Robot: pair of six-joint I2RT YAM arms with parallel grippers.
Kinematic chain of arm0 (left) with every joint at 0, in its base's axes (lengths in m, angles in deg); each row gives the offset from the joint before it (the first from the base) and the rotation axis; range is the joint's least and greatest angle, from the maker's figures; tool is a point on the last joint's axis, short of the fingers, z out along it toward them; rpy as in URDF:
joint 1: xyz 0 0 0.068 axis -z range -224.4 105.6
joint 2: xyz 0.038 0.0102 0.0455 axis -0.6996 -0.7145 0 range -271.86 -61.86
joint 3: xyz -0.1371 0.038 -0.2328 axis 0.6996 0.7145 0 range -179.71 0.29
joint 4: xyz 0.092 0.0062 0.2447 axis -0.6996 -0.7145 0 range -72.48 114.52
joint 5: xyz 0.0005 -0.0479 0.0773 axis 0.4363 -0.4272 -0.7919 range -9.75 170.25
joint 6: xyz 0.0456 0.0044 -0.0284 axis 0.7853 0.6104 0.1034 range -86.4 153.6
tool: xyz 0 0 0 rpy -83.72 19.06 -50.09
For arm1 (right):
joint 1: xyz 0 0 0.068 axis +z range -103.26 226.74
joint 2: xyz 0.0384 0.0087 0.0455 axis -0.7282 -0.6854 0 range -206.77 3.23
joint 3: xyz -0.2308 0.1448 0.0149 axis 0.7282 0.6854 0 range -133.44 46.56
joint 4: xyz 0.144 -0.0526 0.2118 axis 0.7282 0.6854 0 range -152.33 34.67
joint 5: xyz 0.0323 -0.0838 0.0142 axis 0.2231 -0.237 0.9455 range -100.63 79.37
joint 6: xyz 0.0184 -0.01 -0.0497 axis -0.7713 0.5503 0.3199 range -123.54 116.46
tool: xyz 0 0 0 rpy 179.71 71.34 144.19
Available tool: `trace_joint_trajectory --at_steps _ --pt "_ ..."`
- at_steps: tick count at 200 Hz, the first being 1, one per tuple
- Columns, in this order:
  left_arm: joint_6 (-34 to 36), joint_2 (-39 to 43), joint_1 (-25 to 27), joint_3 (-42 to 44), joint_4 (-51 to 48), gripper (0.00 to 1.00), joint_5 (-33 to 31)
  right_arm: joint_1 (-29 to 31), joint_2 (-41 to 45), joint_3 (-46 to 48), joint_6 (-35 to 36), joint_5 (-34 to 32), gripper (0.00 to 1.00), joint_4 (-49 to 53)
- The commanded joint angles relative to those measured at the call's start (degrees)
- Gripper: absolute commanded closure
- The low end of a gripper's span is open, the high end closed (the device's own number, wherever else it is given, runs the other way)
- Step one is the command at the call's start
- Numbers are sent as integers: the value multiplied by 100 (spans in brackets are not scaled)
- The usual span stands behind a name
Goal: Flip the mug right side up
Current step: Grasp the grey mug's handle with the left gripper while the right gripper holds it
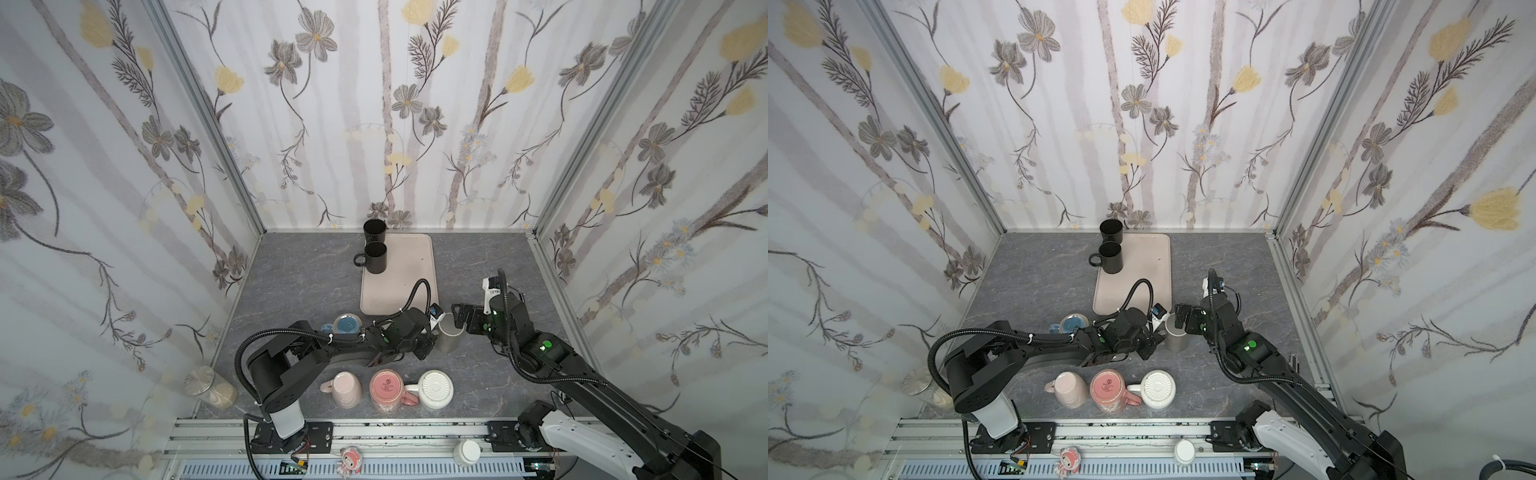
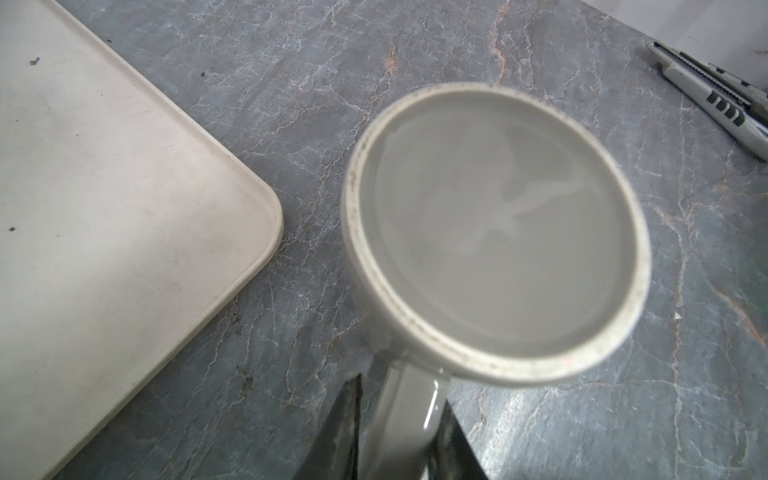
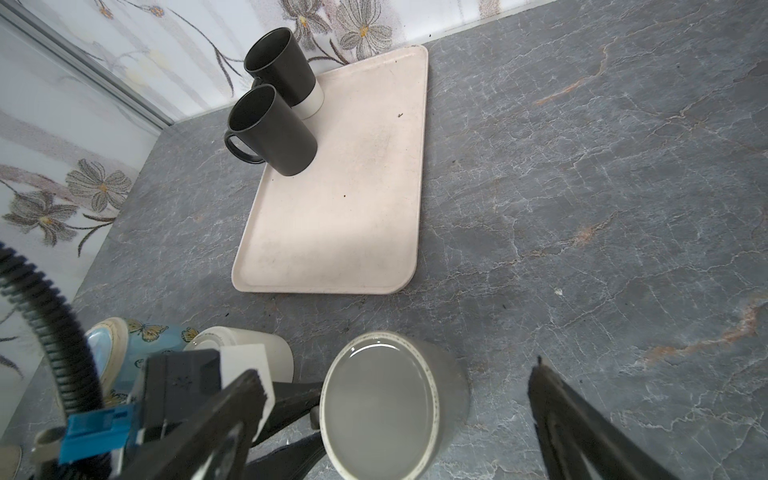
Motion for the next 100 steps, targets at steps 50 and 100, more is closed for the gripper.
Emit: trace_joint_trajectory --at_steps 50,100 --pt "442 -80 282 -156 262 96 -875 -21 69 46 -123 -26 1 -108" --pt "321 120 295 -44 681 100 -1128 -18 246 103 -197 -197 1 -163"
